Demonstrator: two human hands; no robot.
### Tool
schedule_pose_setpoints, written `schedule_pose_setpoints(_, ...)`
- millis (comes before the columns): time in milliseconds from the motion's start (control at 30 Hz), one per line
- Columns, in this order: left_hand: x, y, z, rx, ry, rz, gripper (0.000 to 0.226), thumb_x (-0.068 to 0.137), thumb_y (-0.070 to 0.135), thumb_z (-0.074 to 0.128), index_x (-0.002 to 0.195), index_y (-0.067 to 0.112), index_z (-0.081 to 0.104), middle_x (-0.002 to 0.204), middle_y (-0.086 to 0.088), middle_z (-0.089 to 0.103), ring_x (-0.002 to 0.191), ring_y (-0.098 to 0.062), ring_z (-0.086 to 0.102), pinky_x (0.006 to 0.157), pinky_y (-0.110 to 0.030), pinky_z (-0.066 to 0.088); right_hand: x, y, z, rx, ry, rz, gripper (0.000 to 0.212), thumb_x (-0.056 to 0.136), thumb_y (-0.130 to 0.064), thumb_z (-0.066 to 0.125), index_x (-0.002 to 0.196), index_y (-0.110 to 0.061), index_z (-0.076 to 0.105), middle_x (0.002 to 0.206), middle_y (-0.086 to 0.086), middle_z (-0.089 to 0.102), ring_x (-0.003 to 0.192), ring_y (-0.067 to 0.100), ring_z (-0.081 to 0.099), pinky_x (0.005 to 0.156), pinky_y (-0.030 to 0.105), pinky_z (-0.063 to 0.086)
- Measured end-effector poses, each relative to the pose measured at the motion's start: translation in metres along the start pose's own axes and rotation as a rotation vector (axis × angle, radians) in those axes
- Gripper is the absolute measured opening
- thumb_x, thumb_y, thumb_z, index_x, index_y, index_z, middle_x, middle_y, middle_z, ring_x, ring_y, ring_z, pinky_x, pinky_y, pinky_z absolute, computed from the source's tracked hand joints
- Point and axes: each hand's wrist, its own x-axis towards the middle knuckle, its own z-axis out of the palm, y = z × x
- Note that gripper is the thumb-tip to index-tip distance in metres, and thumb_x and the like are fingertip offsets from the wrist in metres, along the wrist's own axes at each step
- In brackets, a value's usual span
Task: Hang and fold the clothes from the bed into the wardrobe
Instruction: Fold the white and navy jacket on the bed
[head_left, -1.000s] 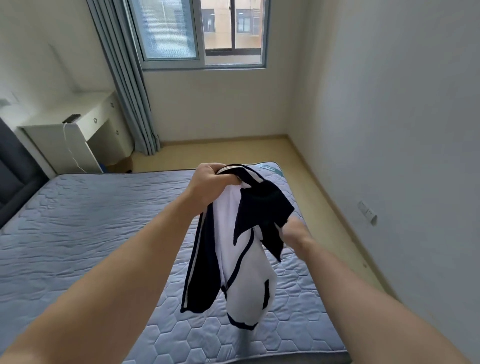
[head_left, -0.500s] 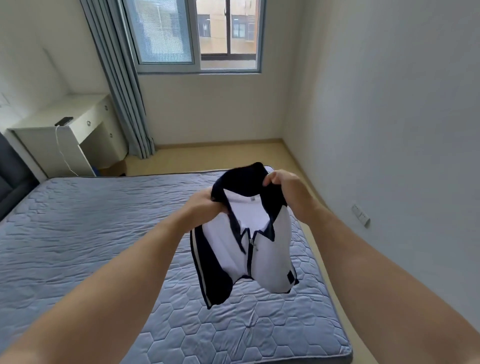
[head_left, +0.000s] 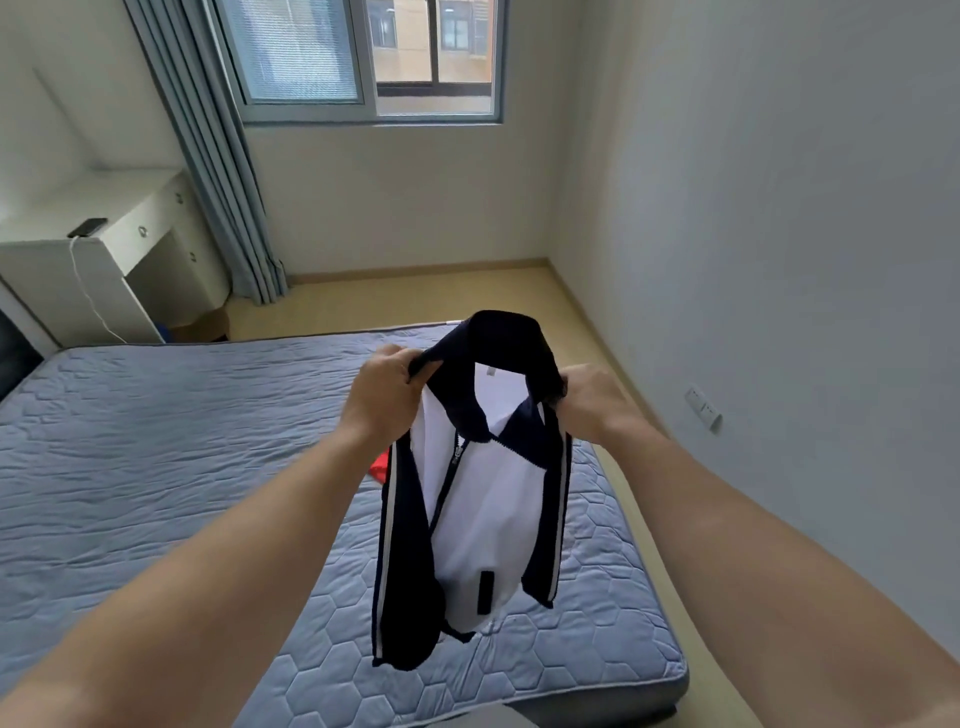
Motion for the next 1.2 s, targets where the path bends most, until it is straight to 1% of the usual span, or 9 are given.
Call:
schedule_pose_setpoints(100, 0.002, -0.004, -0.003, 0.043, 0.071, 0.008, 0.029, 0.102, 0.039, 0.055, 0.082, 0.024, 0.070, 0.077, 0.000, 0.053, 0.070, -0.018, 0.049, 0.062, -0.025, 0.034, 0.004, 0.002, 0.010, 0.089, 0.045, 0.049, 0.033, 0.101, -0.033, 0.048, 0.071, -0.018, 0.048, 0.075, 0.004, 0.056, 0.076, 0.030, 0.052, 0.055, 0.033, 0.032)
schedule_pose_setpoints(167, 0.005, -0.007, -0.006, 0.055, 0.046, -0.037, 0.044, 0.101, 0.048, 0.053, 0.060, 0.031, 0.048, 0.056, 0.011, 0.047, 0.056, -0.013, 0.045, 0.052, -0.024, 0.029, 0.006, 0.002, 0.016, 0.154, 0.083, 0.053, 0.034, 0.103, -0.040, 0.043, 0.078, -0.018, 0.051, 0.079, 0.003, 0.059, 0.080, 0.030, 0.055, 0.058, 0.034, 0.034)
schedule_pose_setpoints(333, 0.011, -0.030, -0.003, -0.051, -0.131, -0.392, 0.061, 0.095, 0.065, 0.051, 0.055, 0.019, 0.046, 0.041, 0.011, 0.047, 0.048, -0.017, 0.047, 0.049, -0.031, 0.029, 0.010, 0.007, 0.028, 0.164, 0.116, -0.031, 0.053, 0.102, -0.055, 0.044, 0.070, -0.013, 0.046, 0.067, 0.000, 0.053, 0.065, 0.021, 0.048, 0.053, 0.028, 0.030)
schedule_pose_setpoints(567, -0.017, -0.065, -0.005, 0.066, -0.724, -0.488, 0.059, 0.078, 0.087, 0.047, 0.067, 0.035, 0.072, 0.065, 0.016, 0.070, 0.068, -0.012, 0.066, 0.059, -0.024, 0.048, -0.004, 0.025, 0.031, -0.203, -0.496, 0.015, 0.063, 0.078, -0.083, 0.057, 0.067, -0.021, 0.055, 0.063, -0.003, 0.048, 0.053, 0.014, 0.045, 0.054, 0.029, 0.033)
schedule_pose_setpoints(700, -0.029, -0.074, -0.004, 0.132, -1.027, -0.601, 0.092, 0.049, 0.099, 0.056, 0.107, 0.030, 0.073, 0.109, 0.005, 0.072, 0.104, -0.021, 0.067, 0.097, -0.043, 0.052, -0.017, 0.032, 0.035, -0.199, -0.960, 0.252, 0.053, 0.072, -0.046, 0.090, 0.106, -0.011, 0.069, 0.100, 0.006, 0.075, 0.091, 0.024, 0.073, 0.087, 0.038, 0.058)
schedule_pose_setpoints(800, -0.035, -0.083, -0.005, -0.048, -1.442, -0.742, 0.081, 0.042, 0.066, 0.093, 0.103, 0.015, 0.077, 0.107, -0.006, 0.075, 0.100, -0.025, 0.070, 0.090, -0.038, 0.055, -0.023, 0.030, 0.039, -0.120, -1.213, 0.462, 0.053, 0.077, -0.018, 0.088, 0.121, 0.002, 0.066, 0.115, 0.021, 0.073, 0.109, 0.038, 0.069, 0.100, 0.056, 0.052)
schedule_pose_setpoints(900, -0.034, -0.091, -0.001, -0.101, -1.706, -0.818, 0.065, 0.060, 0.018, 0.092, 0.117, -0.003, 0.071, 0.119, -0.023, 0.070, 0.114, -0.037, 0.067, 0.101, -0.048, 0.053, -0.021, 0.027, 0.049, -0.147, -1.344, 0.500, 0.059, 0.078, -0.017, 0.085, 0.130, 0.001, 0.063, 0.123, 0.023, 0.069, 0.117, 0.042, 0.065, 0.104, 0.058, 0.048)
schedule_pose_setpoints(1067, -0.019, -0.115, 0.023, 0.004, -1.757, -0.894, 0.047, 0.074, 0.000, 0.081, 0.120, 0.000, 0.070, 0.120, -0.021, 0.071, 0.108, -0.037, 0.070, 0.086, -0.044, 0.059, 0.000, 0.031, 0.075, -0.136, -1.394, 0.602, 0.056, 0.078, -0.016, 0.086, 0.129, -0.001, 0.065, 0.122, 0.021, 0.070, 0.117, 0.042, 0.065, 0.105, 0.059, 0.048)
schedule_pose_setpoints(1200, -0.006, -0.143, 0.054, 0.156, -1.451, -0.893, 0.042, 0.075, 0.017, 0.087, 0.113, 0.007, 0.072, 0.107, -0.015, 0.076, 0.095, -0.034, 0.074, 0.079, -0.042, 0.061, 0.043, 0.044, 0.110, -0.281, -1.298, 0.615, 0.067, 0.073, -0.028, 0.091, 0.127, -0.001, 0.064, 0.120, 0.020, 0.071, 0.111, 0.040, 0.068, 0.099, 0.054, 0.053)
